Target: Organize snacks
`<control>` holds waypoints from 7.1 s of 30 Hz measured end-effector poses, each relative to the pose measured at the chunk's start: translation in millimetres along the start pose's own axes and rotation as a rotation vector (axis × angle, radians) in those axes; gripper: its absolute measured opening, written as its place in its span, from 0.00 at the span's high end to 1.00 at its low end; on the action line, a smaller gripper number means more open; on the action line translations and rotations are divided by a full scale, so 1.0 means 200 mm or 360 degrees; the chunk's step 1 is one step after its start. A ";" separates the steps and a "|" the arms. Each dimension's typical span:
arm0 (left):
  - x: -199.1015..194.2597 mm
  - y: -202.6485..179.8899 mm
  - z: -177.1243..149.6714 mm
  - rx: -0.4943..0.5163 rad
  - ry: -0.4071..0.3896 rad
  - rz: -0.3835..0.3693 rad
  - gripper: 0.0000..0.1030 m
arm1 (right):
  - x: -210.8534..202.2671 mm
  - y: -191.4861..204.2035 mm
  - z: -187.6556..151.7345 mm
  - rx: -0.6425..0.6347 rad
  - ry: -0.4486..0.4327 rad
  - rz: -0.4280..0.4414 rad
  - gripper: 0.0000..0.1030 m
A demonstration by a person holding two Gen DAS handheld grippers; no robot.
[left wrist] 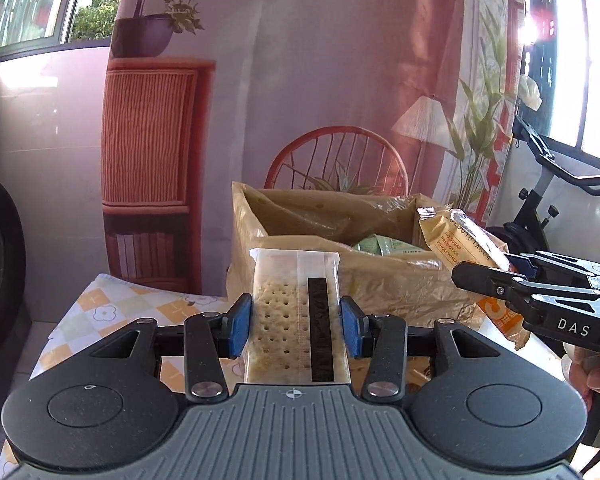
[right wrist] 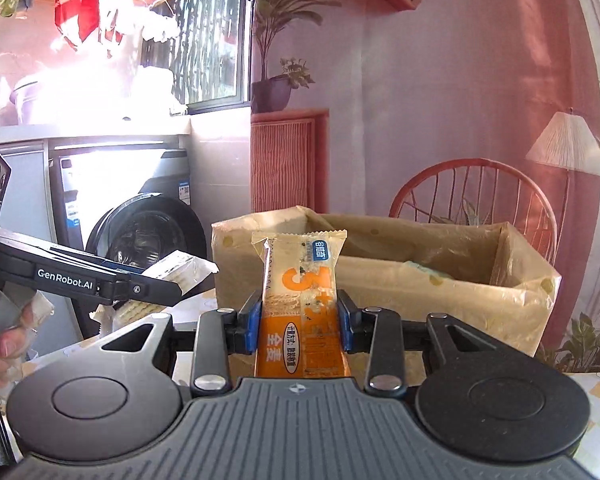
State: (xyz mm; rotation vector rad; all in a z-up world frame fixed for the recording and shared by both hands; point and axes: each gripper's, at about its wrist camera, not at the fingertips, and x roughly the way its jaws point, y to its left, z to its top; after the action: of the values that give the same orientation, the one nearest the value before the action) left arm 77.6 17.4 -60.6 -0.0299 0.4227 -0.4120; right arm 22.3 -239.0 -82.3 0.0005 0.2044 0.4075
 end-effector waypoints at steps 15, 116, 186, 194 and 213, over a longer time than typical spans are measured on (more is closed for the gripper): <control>0.57 -0.11 0.35 0.0036 0.0076 0.0045 0.53 | 0.36 -0.57 0.14 0.0200 0.0270 -0.0419 0.63; 0.42 -0.16 -0.61 -0.0111 0.0747 -0.0446 0.45 | 0.11 0.15 -0.62 -0.0063 0.0777 0.0237 0.43; 0.01 -0.07 0.44 0.0014 0.0066 0.0243 0.10 | 0.10 -0.02 0.50 0.0084 0.0109 -0.0381 0.00; -0.24 -0.10 0.41 0.0040 0.0033 0.0424 0.08 | -0.09 0.05 0.50 0.0227 0.0054 -0.0356 0.00; -0.49 -0.10 0.36 0.0016 -0.0062 0.0632 0.08 | -0.18 0.11 0.44 0.0336 0.0091 -0.0341 0.00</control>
State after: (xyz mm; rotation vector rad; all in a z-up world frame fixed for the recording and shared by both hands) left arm 18.5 33.0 45.7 0.0552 0.3776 -0.0221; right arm -2.0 -229.7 12.4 0.1737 0.2999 0.1713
